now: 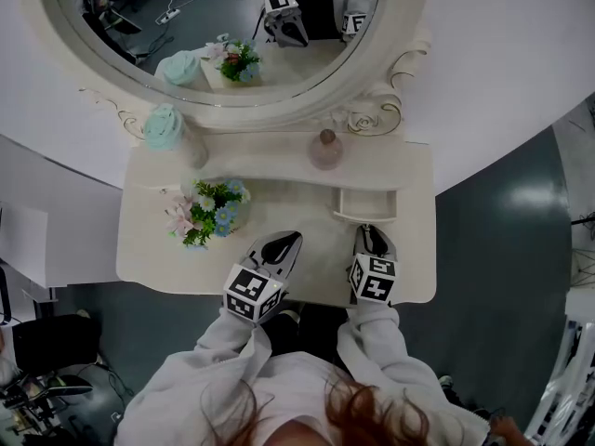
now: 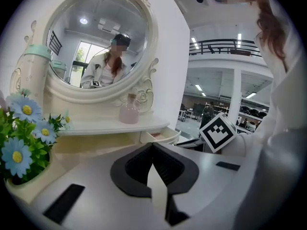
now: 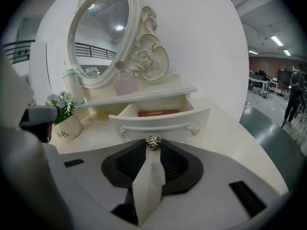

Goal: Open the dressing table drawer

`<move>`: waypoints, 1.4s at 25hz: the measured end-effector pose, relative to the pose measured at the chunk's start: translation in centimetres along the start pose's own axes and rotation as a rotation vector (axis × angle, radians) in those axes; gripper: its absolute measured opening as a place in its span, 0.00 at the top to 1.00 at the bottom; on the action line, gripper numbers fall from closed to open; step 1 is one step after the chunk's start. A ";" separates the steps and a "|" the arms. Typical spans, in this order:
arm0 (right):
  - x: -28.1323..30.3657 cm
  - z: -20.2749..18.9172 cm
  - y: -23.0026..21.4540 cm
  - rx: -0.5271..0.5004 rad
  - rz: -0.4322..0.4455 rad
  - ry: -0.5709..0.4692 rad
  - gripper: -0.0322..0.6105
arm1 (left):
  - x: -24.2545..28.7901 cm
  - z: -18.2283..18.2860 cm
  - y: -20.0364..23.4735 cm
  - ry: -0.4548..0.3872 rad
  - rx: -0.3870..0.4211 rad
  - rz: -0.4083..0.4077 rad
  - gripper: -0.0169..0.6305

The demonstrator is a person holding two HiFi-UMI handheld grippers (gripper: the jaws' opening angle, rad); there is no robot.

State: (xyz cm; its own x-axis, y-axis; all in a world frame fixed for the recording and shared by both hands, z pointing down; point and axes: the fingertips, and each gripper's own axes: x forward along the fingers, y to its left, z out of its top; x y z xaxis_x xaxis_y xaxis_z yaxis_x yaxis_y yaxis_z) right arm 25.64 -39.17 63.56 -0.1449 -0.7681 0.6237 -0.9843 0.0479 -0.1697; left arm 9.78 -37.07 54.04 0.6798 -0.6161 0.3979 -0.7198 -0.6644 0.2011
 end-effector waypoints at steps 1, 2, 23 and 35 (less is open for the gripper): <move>-0.2 -0.1 0.0 -0.001 -0.002 0.001 0.78 | -0.1 0.0 0.0 -0.002 0.000 0.000 0.95; -0.4 -0.3 0.0 -0.002 -0.004 0.002 0.78 | -0.3 0.0 0.0 -0.005 -0.001 0.000 0.95; -7.7 -1.5 1.7 0.132 -0.001 -0.091 0.60 | -5.6 -0.2 -1.5 -0.073 0.024 -0.042 0.95; -15.6 -1.5 6.8 0.150 0.043 -0.239 0.61 | -12.3 -0.2 -2.6 -0.132 0.059 -0.061 0.95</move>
State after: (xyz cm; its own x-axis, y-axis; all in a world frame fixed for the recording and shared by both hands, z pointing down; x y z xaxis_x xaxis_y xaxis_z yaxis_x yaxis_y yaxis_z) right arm 21.05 -25.94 53.81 -0.1406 -0.8970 0.4190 -0.9495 0.0022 -0.3137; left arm 3.26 -27.67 48.81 0.7376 -0.6212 0.2647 -0.6695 -0.7237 0.1672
